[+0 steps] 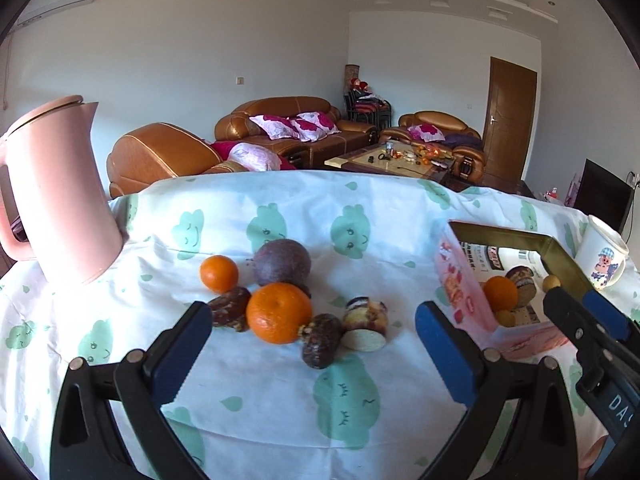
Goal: Organize fruits
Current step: 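Move both tools back from the tin toward the remaining pastries, then grasp the cake slice with the right tool while the left tool grasps the round brown pastry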
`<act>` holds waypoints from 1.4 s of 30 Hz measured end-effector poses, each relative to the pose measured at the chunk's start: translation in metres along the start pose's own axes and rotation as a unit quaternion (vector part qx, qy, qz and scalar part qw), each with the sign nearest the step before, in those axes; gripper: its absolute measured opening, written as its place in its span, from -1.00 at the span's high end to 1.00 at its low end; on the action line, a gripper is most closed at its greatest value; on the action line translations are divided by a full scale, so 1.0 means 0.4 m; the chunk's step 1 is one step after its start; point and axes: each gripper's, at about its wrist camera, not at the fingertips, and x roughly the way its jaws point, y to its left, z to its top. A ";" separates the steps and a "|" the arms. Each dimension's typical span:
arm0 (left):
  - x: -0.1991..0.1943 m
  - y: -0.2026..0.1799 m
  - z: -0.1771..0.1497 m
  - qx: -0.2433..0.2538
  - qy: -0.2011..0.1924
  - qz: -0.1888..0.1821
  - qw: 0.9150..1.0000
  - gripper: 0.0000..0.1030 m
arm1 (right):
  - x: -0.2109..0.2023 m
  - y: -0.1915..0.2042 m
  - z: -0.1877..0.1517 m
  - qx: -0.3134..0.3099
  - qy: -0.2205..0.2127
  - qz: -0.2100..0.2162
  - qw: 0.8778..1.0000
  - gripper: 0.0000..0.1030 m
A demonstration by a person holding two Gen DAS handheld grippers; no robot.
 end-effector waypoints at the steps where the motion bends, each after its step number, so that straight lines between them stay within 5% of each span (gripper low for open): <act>1: 0.002 0.016 0.001 0.000 0.000 0.007 1.000 -1.00 | 0.003 0.015 -0.002 -0.004 0.002 0.003 1.000 -0.44; 7: 0.020 0.135 0.022 0.009 -0.007 0.079 0.997 -1.00 | 0.021 0.093 -0.011 -0.019 0.017 0.022 0.999 -0.44; 12: 0.049 0.267 0.035 -0.038 0.017 0.115 0.992 -1.00 | 0.054 0.181 -0.017 -0.059 0.040 0.039 0.997 -0.43; 14: 0.055 0.308 0.036 -0.062 0.025 0.122 0.990 -1.00 | 0.078 0.216 -0.019 -0.074 0.059 0.053 0.994 -0.28; 19: 0.057 0.350 0.036 -0.092 0.037 0.112 0.989 -0.99 | 0.166 0.292 -0.030 -0.115 0.127 0.054 0.984 0.12; 31: 0.054 0.304 0.038 -0.063 0.044 0.081 0.994 -0.99 | 0.290 0.307 -0.025 -0.089 0.205 0.078 0.971 0.11; 34: 0.058 0.291 0.036 -0.054 0.045 0.071 0.995 -0.97 | 0.285 0.310 -0.024 -0.091 0.202 0.087 0.971 0.26; 42: 0.057 0.255 0.036 -0.026 0.045 0.039 0.998 -0.86 | 0.182 0.301 -0.024 -0.113 0.139 0.118 0.977 0.26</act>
